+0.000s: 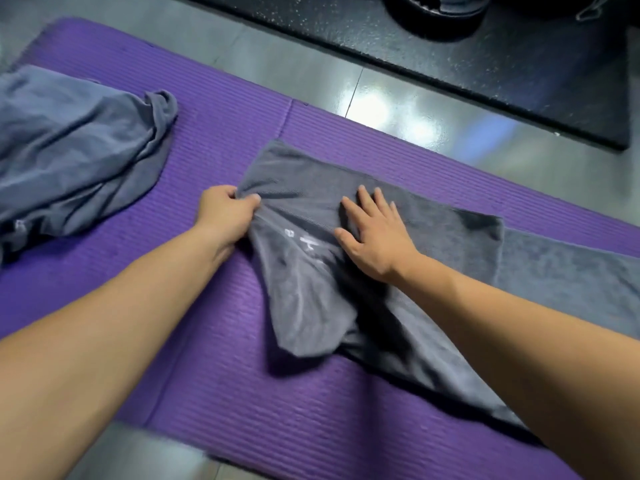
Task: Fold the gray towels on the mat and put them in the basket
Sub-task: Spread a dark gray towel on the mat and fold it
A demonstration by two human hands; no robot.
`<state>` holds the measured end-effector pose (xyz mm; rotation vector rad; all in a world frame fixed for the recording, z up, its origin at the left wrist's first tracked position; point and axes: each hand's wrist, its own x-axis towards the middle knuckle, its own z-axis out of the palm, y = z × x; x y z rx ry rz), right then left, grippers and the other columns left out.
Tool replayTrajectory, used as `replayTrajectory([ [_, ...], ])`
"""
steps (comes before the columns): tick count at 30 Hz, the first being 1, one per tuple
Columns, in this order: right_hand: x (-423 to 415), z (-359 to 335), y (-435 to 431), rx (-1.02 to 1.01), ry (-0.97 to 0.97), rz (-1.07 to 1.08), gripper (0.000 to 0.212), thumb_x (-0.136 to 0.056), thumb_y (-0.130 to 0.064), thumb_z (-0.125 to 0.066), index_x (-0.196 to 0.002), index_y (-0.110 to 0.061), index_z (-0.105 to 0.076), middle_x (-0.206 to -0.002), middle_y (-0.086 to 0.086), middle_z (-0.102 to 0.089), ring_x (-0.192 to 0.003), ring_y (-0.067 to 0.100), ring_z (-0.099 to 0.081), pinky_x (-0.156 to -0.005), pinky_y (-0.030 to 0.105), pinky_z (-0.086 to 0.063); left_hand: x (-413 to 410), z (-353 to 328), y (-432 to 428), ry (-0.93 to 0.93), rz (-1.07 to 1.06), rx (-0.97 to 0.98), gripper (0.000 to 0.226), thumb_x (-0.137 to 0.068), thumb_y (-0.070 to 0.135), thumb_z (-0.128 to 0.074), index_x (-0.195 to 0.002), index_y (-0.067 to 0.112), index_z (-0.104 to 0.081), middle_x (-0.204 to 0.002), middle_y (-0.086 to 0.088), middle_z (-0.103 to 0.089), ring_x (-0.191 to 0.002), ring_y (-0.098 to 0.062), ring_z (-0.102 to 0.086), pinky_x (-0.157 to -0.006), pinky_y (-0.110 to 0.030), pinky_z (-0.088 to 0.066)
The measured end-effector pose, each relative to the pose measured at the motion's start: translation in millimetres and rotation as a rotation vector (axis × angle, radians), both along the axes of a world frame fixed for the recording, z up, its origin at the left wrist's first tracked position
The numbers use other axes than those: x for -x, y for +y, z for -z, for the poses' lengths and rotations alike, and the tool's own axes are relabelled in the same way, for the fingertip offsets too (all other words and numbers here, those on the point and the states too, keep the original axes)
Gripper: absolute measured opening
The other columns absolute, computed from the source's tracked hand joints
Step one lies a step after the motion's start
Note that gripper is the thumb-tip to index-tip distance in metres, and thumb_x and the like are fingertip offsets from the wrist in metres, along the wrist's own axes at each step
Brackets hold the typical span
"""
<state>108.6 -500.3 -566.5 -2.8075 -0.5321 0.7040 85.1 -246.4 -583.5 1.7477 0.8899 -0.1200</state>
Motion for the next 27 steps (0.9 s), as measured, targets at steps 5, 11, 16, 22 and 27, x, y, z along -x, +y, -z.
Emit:
replayTrajectory([
  [5, 44.1, -10.9, 4.8, -0.048, -0.18, 0.065, 0.059, -0.102, -0.051, -0.031, -0.157, -0.03, -0.031, -0.169, 0.004, -0.009, -0.156, 0.028, 0.005, -0.125, 0.051, 0.003, -4.3, -16.2, 4.8, -0.051, -0.292, 0.209, 0.021, -0.088, 0.024, -0.07, -0.072, 0.017, -0.058, -0.073, 0.002, -0.064, -0.062, -0.015, -0.06, -0.05, -0.02, -0.045],
  [11, 76.7, -2.1, 0.0, -0.02, 0.027, -0.02, 0.069, -0.094, -0.064, -0.021, -0.156, -0.034, -0.032, -0.17, 0.003, -0.003, -0.156, 0.028, 0.005, -0.124, 0.056, 0.001, 48.0, -23.4, -6.1, 0.245, -0.005, 0.272, 0.018, -0.092, 0.023, -0.073, -0.101, 0.01, -0.064, -0.09, -0.008, -0.07, -0.064, -0.015, -0.066, -0.048, -0.024, -0.054],
  [16, 79.4, -10.5, 1.7, -0.124, -0.009, 0.031, 0.08, -0.086, -0.07, -0.017, -0.145, -0.028, -0.052, -0.167, 0.005, -0.02, -0.155, 0.029, -0.008, -0.125, 0.049, -0.009, 50.9, -13.2, 9.2, -0.02, -0.245, 0.262, 0.016, -0.097, 0.014, -0.067, -0.082, 0.015, -0.06, -0.074, -0.002, -0.067, -0.069, -0.019, -0.062, -0.055, -0.027, -0.051],
  [22, 96.3, -14.2, 0.9, -0.097, 0.028, -0.011, 0.087, -0.082, -0.072, -0.007, -0.148, -0.032, -0.047, -0.168, 0.003, -0.015, -0.156, 0.027, -0.003, -0.126, 0.049, -0.004, 86.0, -33.6, -10.2, -0.113, 0.211, -0.428, 0.024, -0.084, 0.03, -0.077, -0.098, 0.017, -0.061, -0.101, -0.003, -0.054, -0.084, -0.013, -0.051, -0.085, -0.023, -0.041],
  [27, 108.8, -9.5, -5.1, -0.054, 0.054, -0.079, 0.091, -0.079, -0.072, -0.003, -0.153, -0.033, -0.039, -0.17, 0.002, -0.008, -0.156, 0.027, 0.001, -0.125, 0.049, -0.002, 141.5, -21.8, -52.7, 0.004, 0.625, -0.428, 0.043, -0.065, 0.062, -0.082, -0.086, 0.03, -0.062, -0.096, 0.009, -0.052, -0.089, -0.01, -0.057, -0.087, -0.031, -0.047],
])
